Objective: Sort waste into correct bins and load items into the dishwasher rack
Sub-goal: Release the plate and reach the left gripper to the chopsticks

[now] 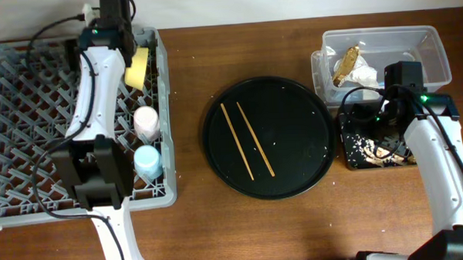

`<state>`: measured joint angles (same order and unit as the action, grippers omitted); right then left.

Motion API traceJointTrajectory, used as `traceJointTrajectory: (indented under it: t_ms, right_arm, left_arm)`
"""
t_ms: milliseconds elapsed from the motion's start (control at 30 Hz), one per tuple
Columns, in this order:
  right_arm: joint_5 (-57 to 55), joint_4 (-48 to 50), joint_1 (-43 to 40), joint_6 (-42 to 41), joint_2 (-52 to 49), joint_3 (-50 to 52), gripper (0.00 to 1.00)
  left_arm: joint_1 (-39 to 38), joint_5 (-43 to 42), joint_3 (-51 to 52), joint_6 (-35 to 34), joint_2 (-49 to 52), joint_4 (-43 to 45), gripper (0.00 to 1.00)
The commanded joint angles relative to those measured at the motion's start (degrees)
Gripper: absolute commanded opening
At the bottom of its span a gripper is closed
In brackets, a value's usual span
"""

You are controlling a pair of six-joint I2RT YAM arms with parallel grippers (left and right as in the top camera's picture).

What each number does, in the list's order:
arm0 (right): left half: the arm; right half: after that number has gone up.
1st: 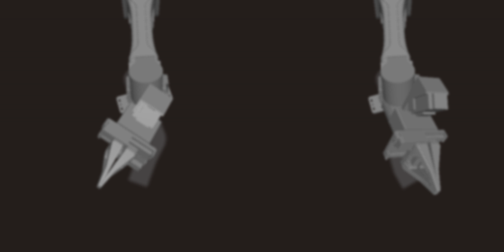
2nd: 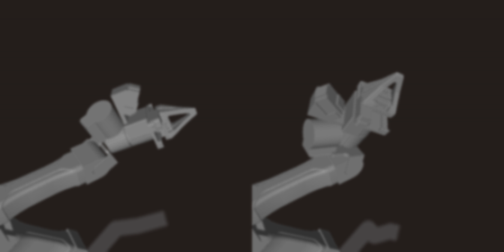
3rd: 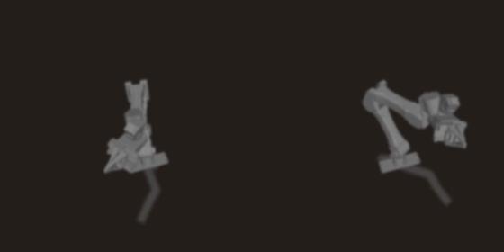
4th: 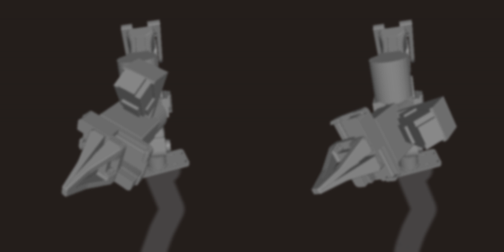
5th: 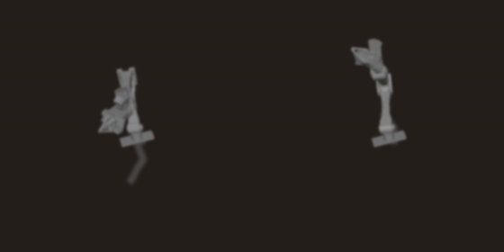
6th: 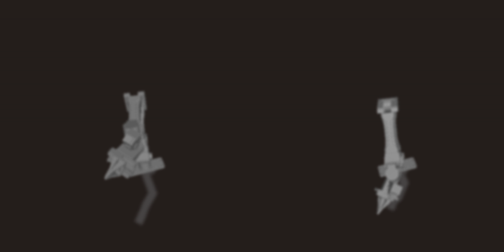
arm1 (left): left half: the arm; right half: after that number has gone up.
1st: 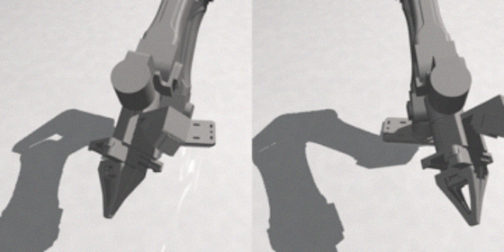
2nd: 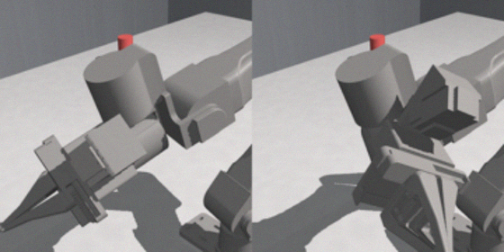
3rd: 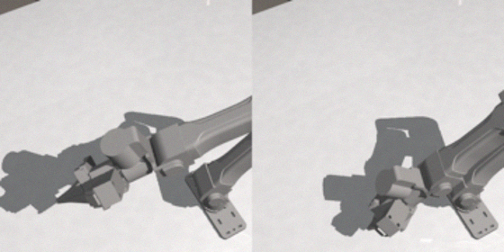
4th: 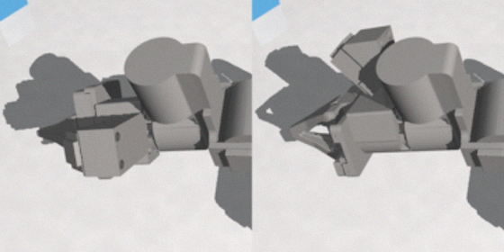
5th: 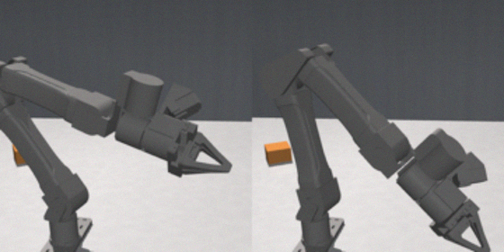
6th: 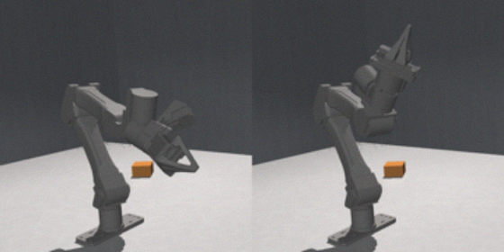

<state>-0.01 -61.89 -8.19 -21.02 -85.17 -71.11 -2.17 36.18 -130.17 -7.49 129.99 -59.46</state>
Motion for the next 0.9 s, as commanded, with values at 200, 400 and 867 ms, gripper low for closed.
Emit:
traceJointTrajectory:
  t_ms: [200, 400, 867]
  right_arm:
    - [-0.7, 0.0, -0.2, -0.5, 0.4, 0.3, 0.98]
    - [-0.7, 0.0, -0.2, -0.5, 0.4, 0.3, 0.98]
    - [-0.7, 0.0, -0.2, -0.5, 0.4, 0.3, 0.98]
  left_arm:
    - [-5.9, -48.3, -22.8, 10.2, -4.7, -28.8, 0.96]
    - [-14.2, -51.4, -22.7, 13.6, -4.7, -35.6, 0.99]
    - [-20.6, -50.8, 17.0, -4.5, -3.5, -9.0, 0.93]
